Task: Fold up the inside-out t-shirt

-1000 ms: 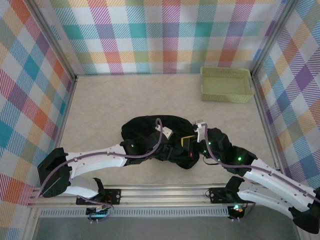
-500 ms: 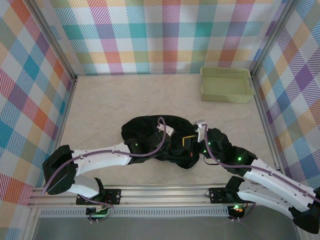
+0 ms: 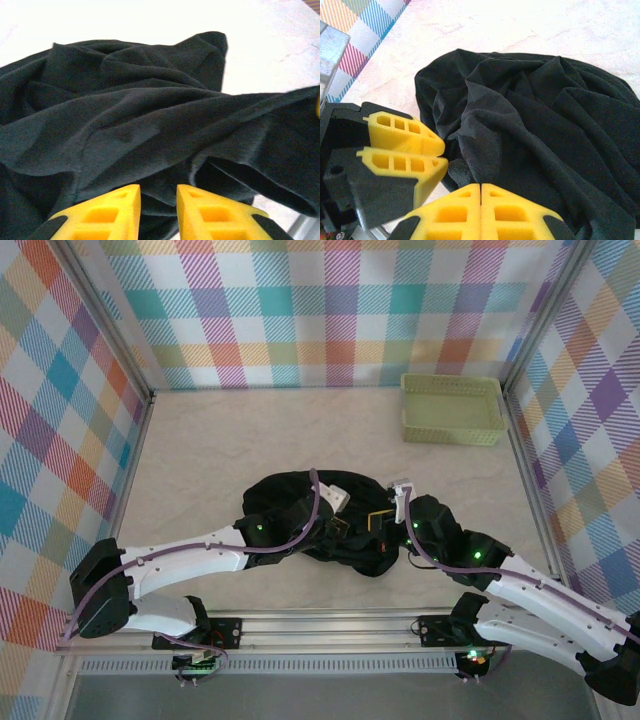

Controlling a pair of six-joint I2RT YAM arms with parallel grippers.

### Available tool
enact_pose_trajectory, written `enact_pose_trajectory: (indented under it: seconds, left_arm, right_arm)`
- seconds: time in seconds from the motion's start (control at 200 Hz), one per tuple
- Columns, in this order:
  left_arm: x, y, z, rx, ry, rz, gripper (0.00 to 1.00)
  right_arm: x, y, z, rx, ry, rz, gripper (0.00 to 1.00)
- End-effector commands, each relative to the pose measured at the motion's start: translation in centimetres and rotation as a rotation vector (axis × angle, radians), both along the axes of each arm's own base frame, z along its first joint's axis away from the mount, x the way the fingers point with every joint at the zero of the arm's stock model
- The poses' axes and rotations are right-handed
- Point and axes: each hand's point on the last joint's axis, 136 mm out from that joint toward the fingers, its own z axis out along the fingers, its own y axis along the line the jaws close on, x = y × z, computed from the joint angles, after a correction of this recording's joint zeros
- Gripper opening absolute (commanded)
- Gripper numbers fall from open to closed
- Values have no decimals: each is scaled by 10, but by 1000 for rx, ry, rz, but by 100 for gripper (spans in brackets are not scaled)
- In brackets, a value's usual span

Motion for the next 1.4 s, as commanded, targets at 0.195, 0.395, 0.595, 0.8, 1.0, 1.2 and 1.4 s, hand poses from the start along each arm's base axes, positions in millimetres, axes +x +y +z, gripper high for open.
enact_pose_trajectory:
  seconds: [0.195, 0.395, 0.595, 0.8, 1.0, 1.2, 1.4]
  left_arm:
    - [-8, -21, -9, -4, 33, -79, 37]
    - [-7, -32, -14, -24, 53, -86, 40]
    - [1, -35, -21, -34, 62, -38, 44]
    - [21, -23, -18, -34, 34, 73, 38]
    - [26, -18, -19, -20, 22, 97, 23]
    - [30, -6, -15, 5, -8, 142, 10]
    - [37, 30, 36, 24, -93, 217, 0]
  right_arm:
    - [1, 8, 24, 51, -45, 36, 0]
    - [0, 9, 21, 54, -39, 42, 0]
    - [-1, 11, 17, 57, -30, 47, 0]
    - [-1, 10, 16, 59, -28, 47, 0]
    - [0, 6, 12, 45, -29, 31, 0]
    - [2, 2, 10, 28, -33, 6, 0]
    - [15, -8, 16, -32, -52, -49, 0]
